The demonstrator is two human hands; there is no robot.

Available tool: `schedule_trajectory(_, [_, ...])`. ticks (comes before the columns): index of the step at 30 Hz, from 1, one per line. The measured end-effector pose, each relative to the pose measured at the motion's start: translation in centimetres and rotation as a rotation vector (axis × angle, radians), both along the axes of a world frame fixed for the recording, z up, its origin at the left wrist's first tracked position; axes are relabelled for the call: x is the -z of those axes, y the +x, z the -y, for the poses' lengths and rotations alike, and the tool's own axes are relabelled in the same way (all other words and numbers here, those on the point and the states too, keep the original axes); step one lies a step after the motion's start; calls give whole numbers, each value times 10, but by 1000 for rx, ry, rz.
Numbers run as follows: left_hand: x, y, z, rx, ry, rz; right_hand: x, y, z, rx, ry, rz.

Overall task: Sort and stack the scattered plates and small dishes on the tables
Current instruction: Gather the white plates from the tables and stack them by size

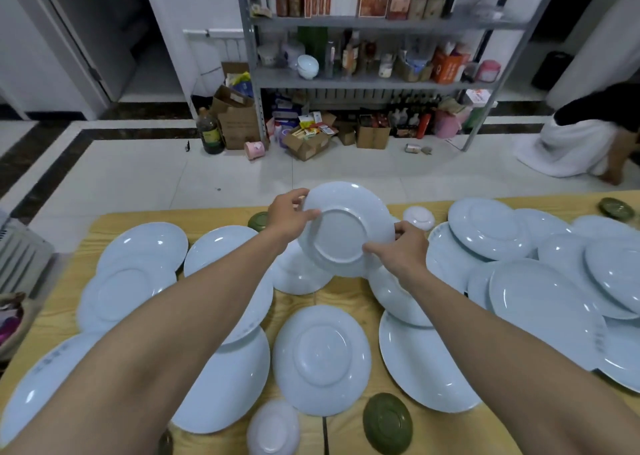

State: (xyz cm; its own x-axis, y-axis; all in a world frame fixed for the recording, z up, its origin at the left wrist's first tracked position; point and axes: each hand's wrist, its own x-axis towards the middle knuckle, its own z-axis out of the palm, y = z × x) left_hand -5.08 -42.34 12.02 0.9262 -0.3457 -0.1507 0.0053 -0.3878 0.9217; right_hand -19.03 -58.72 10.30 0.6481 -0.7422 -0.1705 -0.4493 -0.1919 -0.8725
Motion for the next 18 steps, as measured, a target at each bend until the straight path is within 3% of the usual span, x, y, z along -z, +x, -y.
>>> schedule_trajectory(6, [-14,-20,-5,-46,-127,-9,-4,-16,-10,-47,-227,95])
schedule_trajectory(14, [-27,-42,-12,-35,-245,-331,11,-37,-26,-72,-563,128])
schedule_trajectory(18, [-29,-50,-18,-54,-338,-405,16,-41,-29,-60,-618,191])
